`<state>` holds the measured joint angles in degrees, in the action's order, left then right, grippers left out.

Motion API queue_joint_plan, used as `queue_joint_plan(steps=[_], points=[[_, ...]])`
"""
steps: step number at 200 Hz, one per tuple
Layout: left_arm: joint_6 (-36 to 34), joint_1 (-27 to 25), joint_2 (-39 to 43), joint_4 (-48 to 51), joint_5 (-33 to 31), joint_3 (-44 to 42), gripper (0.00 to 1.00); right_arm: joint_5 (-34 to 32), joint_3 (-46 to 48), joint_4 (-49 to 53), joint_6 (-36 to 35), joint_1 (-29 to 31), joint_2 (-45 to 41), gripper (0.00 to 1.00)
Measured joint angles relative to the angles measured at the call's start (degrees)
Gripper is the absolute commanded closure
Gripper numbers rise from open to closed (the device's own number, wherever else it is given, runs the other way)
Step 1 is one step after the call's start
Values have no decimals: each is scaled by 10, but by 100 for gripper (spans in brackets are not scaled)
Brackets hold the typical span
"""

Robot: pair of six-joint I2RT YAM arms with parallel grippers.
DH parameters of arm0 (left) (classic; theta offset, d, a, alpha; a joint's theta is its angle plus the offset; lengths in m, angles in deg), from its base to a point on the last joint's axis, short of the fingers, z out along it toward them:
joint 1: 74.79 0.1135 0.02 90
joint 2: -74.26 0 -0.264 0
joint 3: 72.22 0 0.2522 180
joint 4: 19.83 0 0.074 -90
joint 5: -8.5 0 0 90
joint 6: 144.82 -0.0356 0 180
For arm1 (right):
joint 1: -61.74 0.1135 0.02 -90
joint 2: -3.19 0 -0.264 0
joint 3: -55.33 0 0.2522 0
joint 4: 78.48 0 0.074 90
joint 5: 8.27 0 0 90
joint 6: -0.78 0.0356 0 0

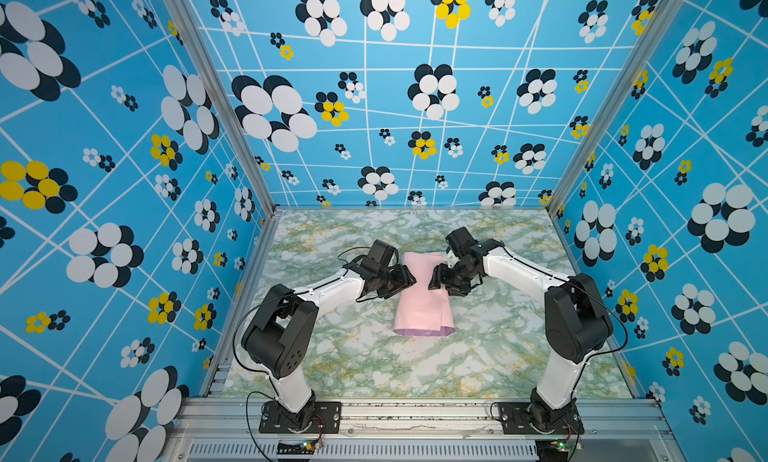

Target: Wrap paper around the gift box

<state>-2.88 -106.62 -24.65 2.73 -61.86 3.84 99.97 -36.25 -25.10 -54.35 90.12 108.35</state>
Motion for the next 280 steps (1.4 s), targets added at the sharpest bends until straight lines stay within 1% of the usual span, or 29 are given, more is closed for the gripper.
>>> queue_joint_plan(steps=[34, 42, 59, 69, 103, 142, 166, 177, 188, 202, 214, 241, 280], points=[[12, -3, 0, 0, -8, 4, 35, 0, 0, -3, 17, 5, 0, 37], [13, -5, 0, 0, -10, 5, 34, -2, 0, -4, 20, 5, 0, 40], [13, -6, 0, 1, -13, 5, 33, -15, 0, -3, 24, 4, 0, 56], [12, -5, 0, 2, -16, 5, 32, -22, 0, -3, 26, 3, 0, 60], [5, -2, 14, 11, -24, -2, 31, -28, 0, -6, 33, 3, -3, 64], [6, 10, 51, 4, -17, -54, 33, -25, 4, -17, 40, 3, -5, 65], [10, 7, 54, -2, -12, -78, 40, -24, 11, -29, 50, 3, -8, 63], [16, 3, 54, -3, -11, -85, 43, -23, 14, -32, 55, 3, -9, 60], [17, -2, 54, -3, -10, -86, 45, -22, 14, -34, 63, 4, -10, 53], [21, -9, 54, -6, -11, -84, 48, -19, 14, -40, 71, 5, -10, 40], [21, -15, 54, -2, -15, -81, 50, -15, 15, -44, 74, 5, -14, 35], [23, -21, 54, 11, -28, -69, 52, -13, 15, -45, 79, 7, -39, 33], [25, -22, 54, 21, -35, -55, 51, -15, 18, -42, 78, 11, -59, 35]])
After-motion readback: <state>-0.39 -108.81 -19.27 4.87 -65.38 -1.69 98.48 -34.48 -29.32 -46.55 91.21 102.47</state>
